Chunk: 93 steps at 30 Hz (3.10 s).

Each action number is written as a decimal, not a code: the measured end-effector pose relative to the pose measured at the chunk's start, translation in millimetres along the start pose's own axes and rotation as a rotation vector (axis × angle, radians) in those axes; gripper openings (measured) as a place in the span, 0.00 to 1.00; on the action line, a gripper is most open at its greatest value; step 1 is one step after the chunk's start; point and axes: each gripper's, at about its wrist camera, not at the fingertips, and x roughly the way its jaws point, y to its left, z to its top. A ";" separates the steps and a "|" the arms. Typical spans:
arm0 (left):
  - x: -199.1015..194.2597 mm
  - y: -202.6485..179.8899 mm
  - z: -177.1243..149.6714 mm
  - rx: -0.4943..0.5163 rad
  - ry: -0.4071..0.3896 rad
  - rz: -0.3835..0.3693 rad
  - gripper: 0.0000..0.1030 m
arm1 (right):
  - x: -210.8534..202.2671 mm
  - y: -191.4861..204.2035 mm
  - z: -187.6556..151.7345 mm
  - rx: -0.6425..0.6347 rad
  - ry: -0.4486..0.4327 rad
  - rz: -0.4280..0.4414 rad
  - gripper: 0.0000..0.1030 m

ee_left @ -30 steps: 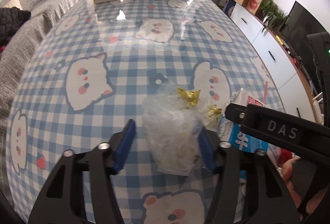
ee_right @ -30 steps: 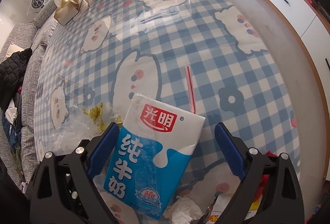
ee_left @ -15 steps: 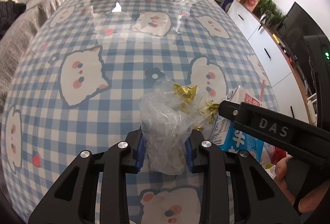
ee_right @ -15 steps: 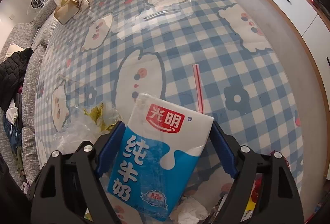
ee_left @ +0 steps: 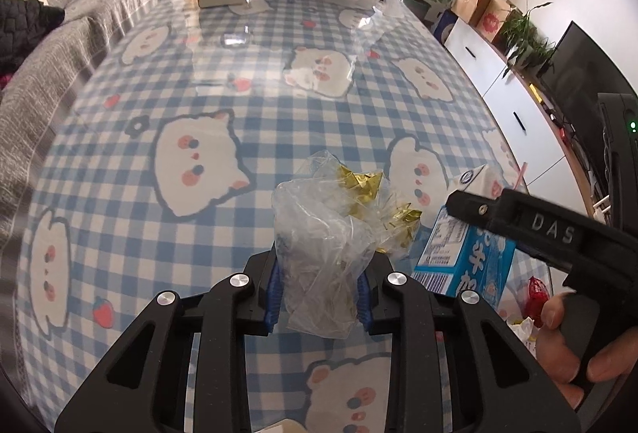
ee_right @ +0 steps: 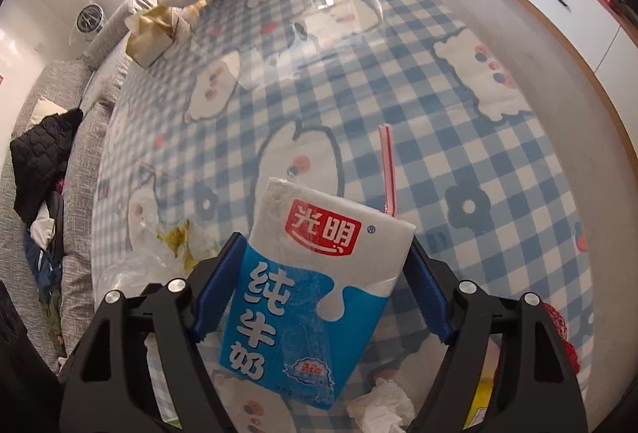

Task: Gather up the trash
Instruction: 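Close the left tool on the clear wrapper bag while the right tool grips the milk carton, then lift the wrapper bag and milk carton and carry both over the black bin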

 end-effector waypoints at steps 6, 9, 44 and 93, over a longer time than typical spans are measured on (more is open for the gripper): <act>-17.5 8.9 3.3 0.002 -0.031 0.023 0.28 | -10.1 7.7 2.2 -0.007 -0.030 0.032 0.71; -23.7 13.0 4.0 -0.004 -0.040 0.031 0.28 | -13.9 8.8 -0.2 -0.012 -0.042 0.042 0.71; -131.1 28.7 -56.6 -0.019 -0.129 0.075 0.28 | -124.5 24.2 -93.0 -0.215 -0.208 -0.021 0.69; -280.7 6.8 -294.1 -0.001 -0.171 -0.033 0.28 | -268.3 -5.0 -362.0 -0.426 -0.374 -0.006 0.69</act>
